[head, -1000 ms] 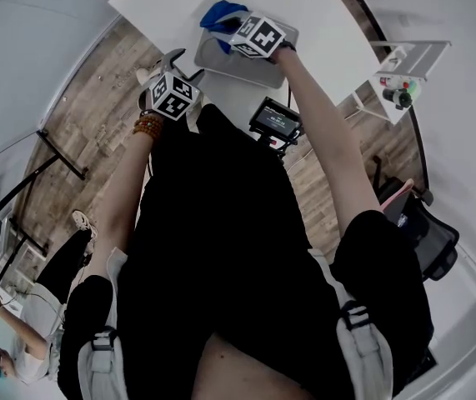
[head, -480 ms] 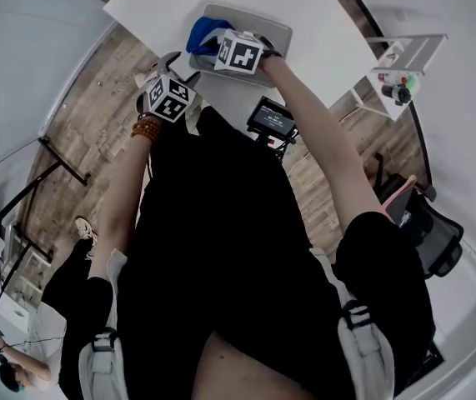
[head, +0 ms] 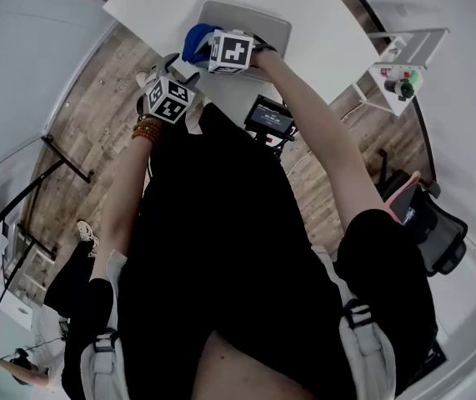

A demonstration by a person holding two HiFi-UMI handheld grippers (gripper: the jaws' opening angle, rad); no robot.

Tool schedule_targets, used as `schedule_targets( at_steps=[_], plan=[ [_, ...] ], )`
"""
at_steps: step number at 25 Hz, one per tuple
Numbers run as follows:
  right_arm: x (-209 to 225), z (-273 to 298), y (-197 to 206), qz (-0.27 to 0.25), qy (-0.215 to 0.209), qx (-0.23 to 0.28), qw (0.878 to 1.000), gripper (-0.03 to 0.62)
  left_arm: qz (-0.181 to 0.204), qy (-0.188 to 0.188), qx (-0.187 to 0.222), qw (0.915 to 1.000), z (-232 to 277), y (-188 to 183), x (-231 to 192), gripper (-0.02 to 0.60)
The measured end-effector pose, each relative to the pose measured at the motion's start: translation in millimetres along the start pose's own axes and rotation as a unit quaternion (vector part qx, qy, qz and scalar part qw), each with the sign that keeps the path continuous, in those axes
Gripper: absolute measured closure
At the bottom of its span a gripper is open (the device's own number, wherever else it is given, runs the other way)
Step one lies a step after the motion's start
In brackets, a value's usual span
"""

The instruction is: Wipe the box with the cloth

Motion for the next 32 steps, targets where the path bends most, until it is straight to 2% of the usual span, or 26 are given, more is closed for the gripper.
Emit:
schedule_targets(
  at_steps=[6,11,14,16,18,20,22,25,28,32],
  plan=[
    [-10.3,-0.7,0.4,0.012,-0.008,0.004,1.0,0.519,0.0,-0.002,-0.009,1.0,-19.5,7.1,4.1,0.267],
    [-20.6,9.4,-0.8,0.023,-0.028,0.003,0.999,0.519,0.026,0.01,-0.002,0.9996,-27.9,14.2,-3.8,0.267],
    [-28.1,6.6,-1.0,0.06,-0.087,0.04,0.994,0.516,0.039,0.008,0.015,0.9991,-37.4,13.0,-15.2,0.267],
    [-37.7,-5.5,-1.4,0.083,-0.123,0.08,0.986,0.514,0.031,0.002,0.037,0.9988,-45.6,7.2,-26.3,0.267],
    [-46.7,-25.1,-1.9,0.096,-0.12,0.12,0.981,0.514,0.005,-0.003,0.063,0.998,-54.4,-0.2,-37.6,0.268],
    [-54.2,-52.1,-4.7,0.097,-0.084,0.159,0.979,0.513,-0.028,-0.009,0.091,0.9954,-64.0,-9.0,-49.1,0.271],
    [-64.3,-81.7,-12.0,0.085,-0.028,0.202,0.975,0.513,-0.058,-0.016,0.12,0.991,-77.9,-19.6,-58.8,0.271],
    [-93.2,-123.5,-38.8,0.054,0.063,0.274,0.958,0.511,-0.113,-0.013,0.174,0.9781,-112.1,-35.4,-73.0,0.275],
    [-135.0,-152.0,-85.6,0.026,0.167,0.339,0.925,0.513,-0.164,-0.012,0.232,0.9586,-161.5,-40.7,-95.7,0.285],
    [-177.0,-174.2,-117.3,0.027,0.317,0.393,0.863,0.512,-0.204,-0.022,0.293,0.9338,-200.7,-51.2,-114.0,0.34]
  ],
)
Point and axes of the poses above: the fingertips, and each gripper's own axes: z forward along the fingers, x to its right, y out of its underside, the point moved 8 cm from there along -z, backward along the fingers, and after that the axes turned 13 degrees about -y, right-handed, at the moved point
